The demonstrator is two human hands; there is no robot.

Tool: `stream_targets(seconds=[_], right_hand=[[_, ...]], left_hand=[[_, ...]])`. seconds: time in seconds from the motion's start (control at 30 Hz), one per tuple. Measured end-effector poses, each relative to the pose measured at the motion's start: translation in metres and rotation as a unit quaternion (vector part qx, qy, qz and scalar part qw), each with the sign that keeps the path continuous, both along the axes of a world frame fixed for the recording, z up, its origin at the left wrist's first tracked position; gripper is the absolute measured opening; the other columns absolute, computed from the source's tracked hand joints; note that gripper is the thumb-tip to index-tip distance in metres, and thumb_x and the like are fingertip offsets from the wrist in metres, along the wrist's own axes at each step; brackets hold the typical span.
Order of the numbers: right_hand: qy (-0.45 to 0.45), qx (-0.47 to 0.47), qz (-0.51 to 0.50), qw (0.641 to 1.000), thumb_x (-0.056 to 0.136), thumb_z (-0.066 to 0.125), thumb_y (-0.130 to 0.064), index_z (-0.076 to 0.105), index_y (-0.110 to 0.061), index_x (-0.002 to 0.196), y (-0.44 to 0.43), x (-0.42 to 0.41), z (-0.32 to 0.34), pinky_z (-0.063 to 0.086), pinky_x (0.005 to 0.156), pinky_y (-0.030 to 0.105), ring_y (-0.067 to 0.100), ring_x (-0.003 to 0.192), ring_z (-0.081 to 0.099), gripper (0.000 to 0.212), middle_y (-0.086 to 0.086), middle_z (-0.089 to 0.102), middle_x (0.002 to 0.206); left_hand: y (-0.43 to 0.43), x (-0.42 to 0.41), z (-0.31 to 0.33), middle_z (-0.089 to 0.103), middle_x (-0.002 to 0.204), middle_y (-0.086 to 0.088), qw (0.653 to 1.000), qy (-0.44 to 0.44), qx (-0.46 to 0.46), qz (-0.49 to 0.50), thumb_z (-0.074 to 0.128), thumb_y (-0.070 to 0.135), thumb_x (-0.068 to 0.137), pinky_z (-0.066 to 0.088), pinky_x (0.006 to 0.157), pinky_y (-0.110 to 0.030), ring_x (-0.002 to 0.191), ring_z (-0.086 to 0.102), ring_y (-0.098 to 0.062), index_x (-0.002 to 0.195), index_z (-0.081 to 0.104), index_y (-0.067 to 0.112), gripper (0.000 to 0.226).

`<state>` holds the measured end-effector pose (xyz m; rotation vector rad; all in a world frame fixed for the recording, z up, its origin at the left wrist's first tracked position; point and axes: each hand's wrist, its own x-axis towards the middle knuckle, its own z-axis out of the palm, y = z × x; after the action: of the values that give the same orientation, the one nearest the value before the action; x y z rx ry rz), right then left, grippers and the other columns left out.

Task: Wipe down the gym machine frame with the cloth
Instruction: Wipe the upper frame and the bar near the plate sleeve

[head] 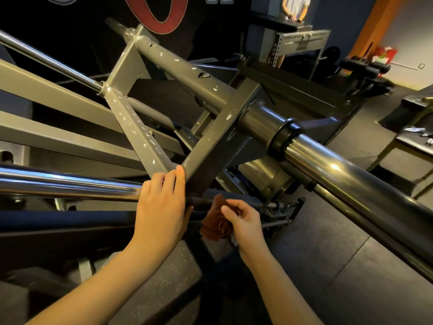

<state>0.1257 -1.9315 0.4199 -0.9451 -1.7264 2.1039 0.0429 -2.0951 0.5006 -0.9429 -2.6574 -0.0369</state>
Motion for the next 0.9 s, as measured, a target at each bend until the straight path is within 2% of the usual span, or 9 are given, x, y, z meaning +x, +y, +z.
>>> stream_targets(seconds=[0.1, 0.23, 0.33, 0.47, 0.57, 0.63, 0.73, 0.8, 0.9], right_hand=[[0.046, 0.017, -0.023, 0.999, 0.096, 0.066, -0.014, 0.068, -0.031, 0.117, 0.000, 0.009, 0.024, 0.053, 0.102, 0.047, 0.017, 0.116, 0.064, 0.026, -0.004, 0.068, 0.122], [0.161, 0.107, -0.046, 0.980, 0.095, 0.065, -0.004, 0.069, -0.030, 0.119, -0.007, 0.005, 0.061, 0.052, 0.100, 0.034, 0.005, 0.114, 0.065, 0.036, -0.012, 0.071, 0.117], [0.189, 0.145, -0.078, 0.968, 0.094, 0.065, 0.001, 0.069, -0.028, 0.117, -0.012, -0.012, 0.072, 0.052, 0.100, 0.030, 0.002, 0.112, 0.065, 0.037, -0.012, 0.071, 0.115], [0.159, 0.179, -0.122, 0.963, 0.095, 0.063, 0.000, 0.066, -0.027, 0.118, -0.015, -0.029, 0.069, 0.054, 0.100, 0.030, -0.004, 0.108, 0.062, 0.035, -0.015, 0.066, 0.114], [0.124, 0.232, -0.155, 0.952, 0.097, 0.063, -0.005, 0.064, -0.025, 0.120, -0.020, -0.037, 0.061, 0.052, 0.103, 0.033, 0.001, 0.111, 0.060, 0.031, -0.011, 0.064, 0.117], [0.096, 0.265, -0.176, 0.943, 0.099, 0.062, -0.011, 0.064, -0.025, 0.124, -0.024, -0.039, 0.060, 0.049, 0.104, 0.030, 0.001, 0.113, 0.056, 0.029, -0.010, 0.061, 0.122], [0.049, 0.316, -0.184, 0.929, 0.103, 0.055, -0.018, 0.061, -0.025, 0.128, -0.032, -0.039, 0.062, 0.042, 0.090, 0.013, -0.004, 0.104, 0.052, 0.027, -0.016, 0.053, 0.124], [0.032, 0.330, -0.154, 0.931, 0.104, 0.052, -0.026, 0.060, -0.029, 0.120, -0.043, -0.039, 0.064, 0.039, 0.077, 0.010, -0.004, 0.099, 0.053, 0.018, -0.018, 0.048, 0.120], [0.043, 0.339, -0.109, 0.934, 0.100, 0.058, -0.039, 0.053, -0.036, 0.107, -0.062, -0.036, 0.062, 0.041, 0.072, 0.003, -0.014, 0.102, 0.051, 0.008, -0.023, 0.046, 0.112]], left_hand=[[-0.002, 0.005, 0.016, 0.060, 0.127, -0.007, 1.000, -0.025, 0.011, -0.008, 0.081, 0.051, 0.075, 0.048, 0.090, -0.040, 0.111, 0.054, -0.026, 0.146, 0.047, 0.008, 0.090], [0.001, 0.002, 0.042, 0.056, 0.111, 0.005, 0.989, -0.113, 0.090, -0.008, 0.071, 0.050, 0.088, 0.050, 0.093, -0.035, 0.111, 0.051, -0.017, 0.130, 0.050, 0.025, 0.053], [0.001, -0.006, 0.053, 0.045, 0.098, 0.008, 0.985, -0.141, 0.097, 0.004, 0.068, 0.046, 0.092, 0.052, 0.090, -0.034, 0.107, 0.053, -0.016, 0.123, 0.055, 0.029, 0.038], [0.002, -0.013, 0.059, 0.044, 0.101, 0.004, 0.989, -0.135, 0.059, 0.016, 0.060, 0.042, 0.098, 0.051, 0.092, -0.034, 0.105, 0.055, -0.017, 0.128, 0.058, 0.033, 0.032], [0.001, -0.014, 0.058, 0.041, 0.103, 0.004, 0.990, -0.132, 0.050, 0.012, 0.058, 0.043, 0.099, 0.050, 0.091, -0.033, 0.107, 0.055, -0.018, 0.133, 0.055, 0.034, 0.035], [0.000, -0.014, 0.058, 0.040, 0.103, 0.004, 0.990, -0.129, 0.049, 0.015, 0.058, 0.043, 0.099, 0.049, 0.090, -0.031, 0.107, 0.055, -0.017, 0.136, 0.054, 0.034, 0.038], [0.001, -0.013, 0.059, 0.039, 0.102, 0.004, 0.991, -0.126, 0.050, 0.016, 0.057, 0.043, 0.099, 0.049, 0.089, -0.030, 0.106, 0.055, -0.016, 0.139, 0.053, 0.034, 0.041], [0.002, -0.012, 0.058, 0.038, 0.102, 0.004, 0.991, -0.124, 0.046, 0.018, 0.057, 0.044, 0.100, 0.049, 0.088, -0.029, 0.105, 0.056, -0.016, 0.140, 0.052, 0.034, 0.042], [0.003, -0.013, 0.057, 0.040, 0.101, 0.004, 0.990, -0.127, 0.054, 0.030, 0.059, 0.046, 0.098, 0.051, 0.086, -0.029, 0.100, 0.058, -0.015, 0.138, 0.056, 0.034, 0.042]])
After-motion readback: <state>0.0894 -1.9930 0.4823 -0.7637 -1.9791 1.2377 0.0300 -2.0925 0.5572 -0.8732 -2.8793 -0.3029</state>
